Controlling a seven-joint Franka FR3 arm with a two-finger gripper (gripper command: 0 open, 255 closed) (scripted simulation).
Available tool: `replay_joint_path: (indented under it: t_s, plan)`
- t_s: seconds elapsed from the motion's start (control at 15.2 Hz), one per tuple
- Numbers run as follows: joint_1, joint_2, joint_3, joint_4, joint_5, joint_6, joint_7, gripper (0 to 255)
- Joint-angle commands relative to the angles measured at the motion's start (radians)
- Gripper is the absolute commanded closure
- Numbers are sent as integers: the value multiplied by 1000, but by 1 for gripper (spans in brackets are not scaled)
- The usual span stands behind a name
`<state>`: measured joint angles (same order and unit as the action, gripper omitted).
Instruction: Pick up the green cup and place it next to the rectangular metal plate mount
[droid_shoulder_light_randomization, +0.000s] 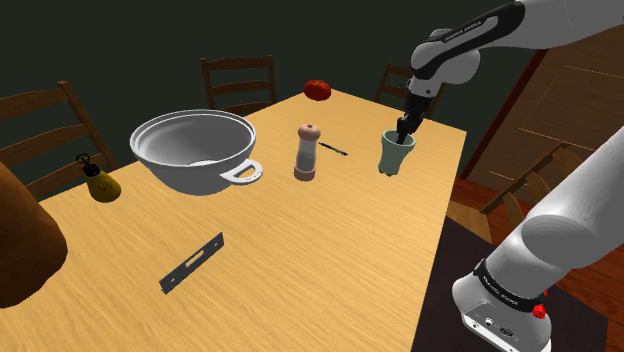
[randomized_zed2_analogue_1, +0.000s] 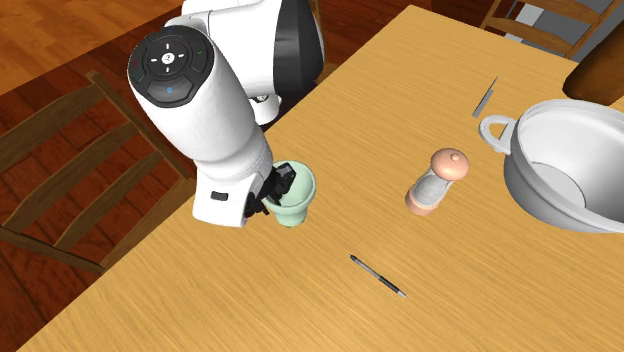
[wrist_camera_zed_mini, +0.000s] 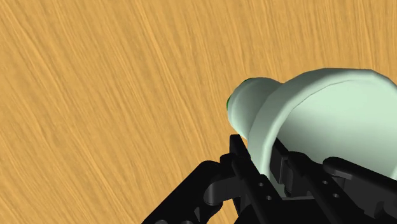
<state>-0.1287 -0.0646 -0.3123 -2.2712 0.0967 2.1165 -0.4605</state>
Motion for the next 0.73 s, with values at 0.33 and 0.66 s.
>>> replay_joint_path:
  t_s: [0.33,0.66]
  plan:
    - [-1,-44,3,49,-19,-90,21,255]
    - [-1,-70,6,92,-29,-156,33,255]
